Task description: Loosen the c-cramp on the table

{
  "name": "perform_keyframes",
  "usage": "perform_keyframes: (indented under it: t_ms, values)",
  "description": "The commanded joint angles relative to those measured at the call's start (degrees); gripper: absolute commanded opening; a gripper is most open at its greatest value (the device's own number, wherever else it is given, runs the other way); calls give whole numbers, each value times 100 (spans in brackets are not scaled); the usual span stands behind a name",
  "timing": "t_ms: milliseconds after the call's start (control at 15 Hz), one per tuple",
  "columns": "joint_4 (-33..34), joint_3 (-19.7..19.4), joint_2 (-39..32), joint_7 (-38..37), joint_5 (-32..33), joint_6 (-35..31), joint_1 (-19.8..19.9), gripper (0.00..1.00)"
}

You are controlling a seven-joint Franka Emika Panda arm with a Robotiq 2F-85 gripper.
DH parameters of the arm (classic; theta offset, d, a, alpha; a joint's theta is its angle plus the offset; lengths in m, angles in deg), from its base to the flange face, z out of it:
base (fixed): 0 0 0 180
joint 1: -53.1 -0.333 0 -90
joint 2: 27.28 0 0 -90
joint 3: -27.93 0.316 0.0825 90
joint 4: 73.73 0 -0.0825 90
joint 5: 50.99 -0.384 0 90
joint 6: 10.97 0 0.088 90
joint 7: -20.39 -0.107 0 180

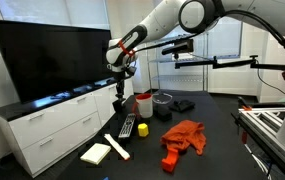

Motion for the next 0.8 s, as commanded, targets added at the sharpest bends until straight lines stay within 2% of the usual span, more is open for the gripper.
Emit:
perform_keyframes:
  t_ms: [0,200,267,400,667,733]
  values:
    - [-113,374,163,1062,-110,-109,276,15]
    - [-128,497,172,1436,-103,-109,374,15]
    - [-129,519,175,1512,-101,-94,391,65]
    - [-77,587,149,1651,-106,-57,435,72]
    - [-123,679,189,1799,-120,-66,481,100]
    - [-143,703,203,1831,-121,-88,499,100]
